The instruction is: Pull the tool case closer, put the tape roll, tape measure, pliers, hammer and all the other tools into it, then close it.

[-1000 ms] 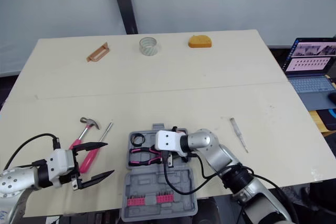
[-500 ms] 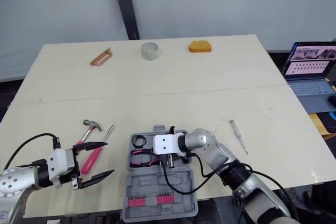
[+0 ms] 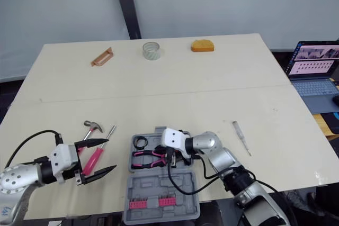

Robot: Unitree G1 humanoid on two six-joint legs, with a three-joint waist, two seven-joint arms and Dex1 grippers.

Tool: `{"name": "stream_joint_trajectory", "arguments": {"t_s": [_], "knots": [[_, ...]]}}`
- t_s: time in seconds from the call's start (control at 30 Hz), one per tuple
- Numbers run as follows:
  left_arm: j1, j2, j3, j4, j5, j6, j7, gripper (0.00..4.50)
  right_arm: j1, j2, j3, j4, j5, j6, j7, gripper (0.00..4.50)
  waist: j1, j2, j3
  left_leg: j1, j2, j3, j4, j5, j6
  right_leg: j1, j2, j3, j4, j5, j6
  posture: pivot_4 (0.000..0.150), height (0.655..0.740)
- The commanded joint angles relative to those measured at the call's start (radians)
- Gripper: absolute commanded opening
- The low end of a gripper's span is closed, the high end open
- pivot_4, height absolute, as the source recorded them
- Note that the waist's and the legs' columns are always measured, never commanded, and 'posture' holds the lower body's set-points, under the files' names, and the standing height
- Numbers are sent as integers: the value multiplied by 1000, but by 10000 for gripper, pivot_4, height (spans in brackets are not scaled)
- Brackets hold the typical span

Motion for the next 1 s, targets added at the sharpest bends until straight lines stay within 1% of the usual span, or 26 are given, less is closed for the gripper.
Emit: {"name": "stream_joint_trajectory", "arguments": {"t_s": [0.03,0.13,0.23,0.3,0.33,0.37,0.47,0.53,0.57,0.6,0.8,1.0], "knots": [[-5,12,30,-5,-32,45,13,45000,10,-61,-147,-166,157,105,34,318,0,1,2,0,0,0,0,0,0,-1,0,0,0,0,0,1500,7400],[-6,19,89,25,-59,92,32,45000,38,-138,-259,-241,251,207,32,318,0,0,4,-1,0,0,0,0,0,-1,0,0,0,0,0,1500,7400],[18,38,175,66,-70,135,52,45000,92,-245,-395,-260,329,301,33,318,1,0,5,-1,0,0,0,0,0,-1,0,0,0,0,0,1500,7400],[49,60,264,120,-86,156,49,45000,159,-339,-499,-225,358,330,56,5369,2,-1,8,-1,0,1,0,0,0,-1,0,0,-1,0,0,1500,7400],[58,67,293,141,-93,161,45,45000,183,-370,-527,-210,367,336,65,7654,3,-1,9,-1,0,1,0,0,0,-1,0,0,-1,0,0,1500,7400],[69,79,333,184,-98,163,38,45000,217,-414,-558,-169,353,317,75,11812,4,-1,10,-2,0,2,0,0,1,-1,0,0,-2,0,0,1500,7400],[91,115,416,360,-66,93,27,45000,284,-503,-660,5,322,239,85,27914,2,-3,11,-2,0,2,-1,-1,1,-1,0,0,-3,0,0,1500,7400],[97,132,449,456,-56,55,21,45000,301,-532,-708,104,315,201,85,37606,-1,-3,11,-1,0,4,-1,-1,1,-1,0,1,-3,0,0,1500,7400],[97,141,462,501,-53,35,18,45000,307,-542,-725,142,312,184,84,43363,-2,-3,11,0,0,5,-1,-1,1,-1,0,1,-3,0,0,1500,7400],[96,149,475,545,-50,16,18,45000,311,-552,-740,183,306,161,81,44695,-4,-3,12,0,0,5,-1,-1,1,-1,0,1,-3,0,0,1500,7400],[108,169,503,703,-40,-56,27,45000,318,-582,-790,355,280,75,73,44695,-5,-3,12,-1,1,7,-2,-1,1,-5,0,1,-1,0,0,1500,7400],[107,169,487,729,-34,-81,26,45000,312,-589,-768,402,257,21,90,44695,-5,-3,13,-1,1,8,-2,-1,1,-5,0,2,-1,0,0,1500,7400]]}}
